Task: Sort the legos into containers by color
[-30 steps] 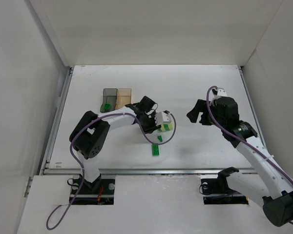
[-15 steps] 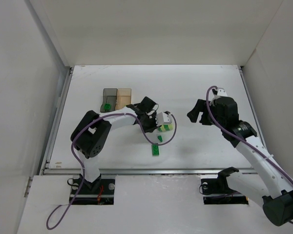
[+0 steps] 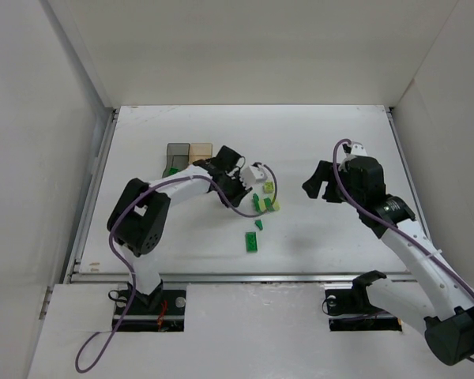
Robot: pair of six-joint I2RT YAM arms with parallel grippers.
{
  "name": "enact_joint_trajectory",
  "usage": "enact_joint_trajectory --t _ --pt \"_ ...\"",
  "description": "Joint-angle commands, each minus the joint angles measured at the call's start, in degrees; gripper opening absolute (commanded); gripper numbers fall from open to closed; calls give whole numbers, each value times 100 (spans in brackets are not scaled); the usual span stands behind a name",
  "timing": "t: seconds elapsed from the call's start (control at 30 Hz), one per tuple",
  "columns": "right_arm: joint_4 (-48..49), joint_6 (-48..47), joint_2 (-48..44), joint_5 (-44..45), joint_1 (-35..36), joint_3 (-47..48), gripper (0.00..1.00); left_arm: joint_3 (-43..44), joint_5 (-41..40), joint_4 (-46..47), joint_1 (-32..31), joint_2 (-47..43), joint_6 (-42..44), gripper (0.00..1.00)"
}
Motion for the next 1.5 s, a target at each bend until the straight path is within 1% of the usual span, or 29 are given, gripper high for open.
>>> enact_joint_trajectory --t 0.0,0.03,0.07,0.1,0.13,0.17,0.2,0.23,0.27,0.3,0.4,0.47,0.63,0.77,0.83,0.97,1.1,1.13,1.23,1.27,1.33,1.43,1.47 --pt "84 17 77 84 58 227 85 384 -217 -53 204 -841 -883 0" --pt "145 17 139 84 58 227 85 437 -427 36 204 -1068 -1076 0" --pt "145 17 139 84 58 227 85 437 -1064 150 256 -1192 -1304 0" --pt "197 17 218 23 58 288 85 437 -1436 429 309 -1316 -1724 0" --pt "198 17 218 22 58 289 85 368 -1805 580 310 -1439 -1894 0" --pt "250 17 297 22 58 289 85 271 -2653 729 432 -1640 -2043 0" --pt "320 17 376 -30 58 350 85 270 -3044 879 494 -1712 -2175 0" --pt "321 17 429 -31 58 350 85 201 -3309 1080 581 -1712 -2246 0" --pt "391 -36 534 -92 58 411 85 200 -3477 1082 678 -1764 -2247 0" --pt "461 -36 587 -92 58 412 85 200 -3583 1152 905 -1765 -2247 0" --pt "575 -98 859 -154 58 544 85 200 -3584 1153 1345 -1651 -2308 0" --pt "576 -150 1000 -154 58 718 85 200 -3584 1091 1522 -1572 -2309 0" --pt "690 -317 1422 -259 111 957 85 200 -3471 1276 1996 -1282 -2256 0" --pt "690 -370 1659 -259 111 1080 85 200 -3400 1390 2155 -1010 -2194 0" --pt "690 -370 1729 -312 111 1141 85 200 -3286 1390 2155 -931 -2046 0" --pt "690 -423 1782 -312 111 1141 85 200 -3180 1390 2208 -711 -2045 0" --pt "690 -423 1783 -312 111 1141 85 323 -3119 1119 2261 -527 -2045 19" --pt "690 -423 1783 -312 111 1141 85 375 -3031 1118 2261 -465 -2045 30" --pt "690 -423 1783 -312 111 1141 85 428 -2707 977 2261 -464 -2045 48" --pt "638 -423 1783 -312 111 1141 85 428 -2627 916 2261 -464 -2045 57" --pt "637 -423 1783 -312 111 1194 85 481 -2495 915 2261 -595 -2045 60" --pt "524 -423 1722 -251 172 1194 85 603 -2494 758 2261 -745 -2098 60" --pt "523 -423 1721 -250 172 1194 85 691 -2364 757 2209 -806 -2150 60"
